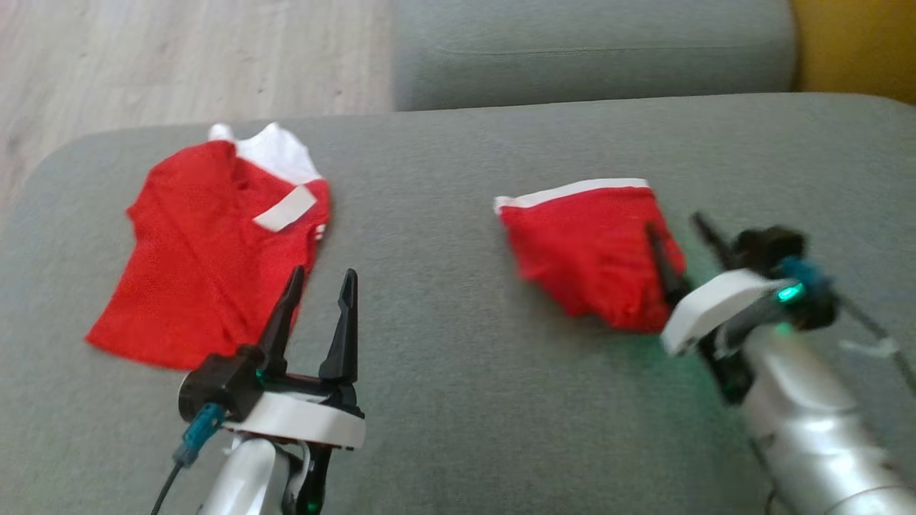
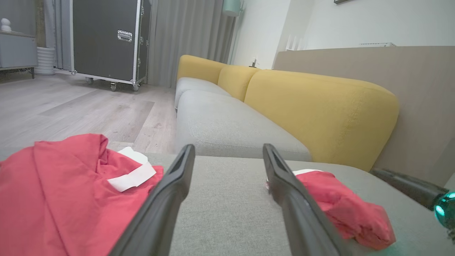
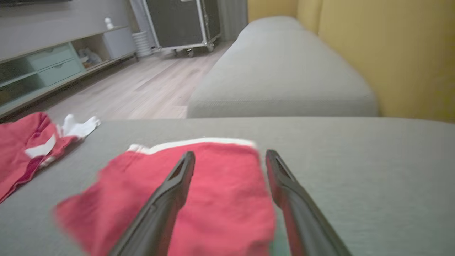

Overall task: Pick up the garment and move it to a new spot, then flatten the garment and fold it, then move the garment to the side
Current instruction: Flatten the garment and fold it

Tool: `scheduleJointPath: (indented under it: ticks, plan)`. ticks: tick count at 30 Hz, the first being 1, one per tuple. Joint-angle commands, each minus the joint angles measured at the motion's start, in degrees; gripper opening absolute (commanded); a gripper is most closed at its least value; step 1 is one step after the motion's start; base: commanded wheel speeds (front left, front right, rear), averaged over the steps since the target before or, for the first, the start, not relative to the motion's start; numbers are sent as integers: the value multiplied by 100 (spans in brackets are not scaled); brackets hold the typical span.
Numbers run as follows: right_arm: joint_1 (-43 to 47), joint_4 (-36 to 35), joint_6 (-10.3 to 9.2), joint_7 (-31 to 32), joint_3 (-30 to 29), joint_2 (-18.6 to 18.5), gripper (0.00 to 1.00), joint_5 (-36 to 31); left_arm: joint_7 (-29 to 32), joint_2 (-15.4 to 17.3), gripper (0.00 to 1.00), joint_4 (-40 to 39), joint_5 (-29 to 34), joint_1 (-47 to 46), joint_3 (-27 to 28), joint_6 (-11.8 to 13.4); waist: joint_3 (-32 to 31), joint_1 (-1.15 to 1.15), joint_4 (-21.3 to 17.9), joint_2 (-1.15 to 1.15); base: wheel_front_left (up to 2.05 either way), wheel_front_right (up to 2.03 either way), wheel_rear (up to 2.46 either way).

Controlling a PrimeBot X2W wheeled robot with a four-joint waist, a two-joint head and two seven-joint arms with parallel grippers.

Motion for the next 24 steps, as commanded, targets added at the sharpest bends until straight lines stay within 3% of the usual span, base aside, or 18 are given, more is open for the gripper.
scheduleJointPath:
  ticks: [1,6,11,18,24]
  plan:
    - [-73,-433,-11,-77,-278,-137,100,-260,-54,28,100,-227,50,-235,227,9,-76,0,-222,0,0,0,0]
    - [279,-1228,-11,-78,-1154,-228,100,-923,-54,24,100,-288,64,-212,267,9,-143,0,-520,0,0,0,0]
    - [796,-2308,-11,-79,-2098,46,100,-1639,-54,20,100,-349,88,-221,313,9,-131,0,-715,0,0,0,0]
    - [1635,-3421,-11,-79,-2608,436,100,-2086,-54,15,100,-380,122,-183,329,9,-78,0,-834,0,0,0,0]
    - [2023,-3823,-11,-79,-2612,512,100,-2118,-54,12,100,-384,110,-116,298,9,-35,0,-821,0,0,0,0]
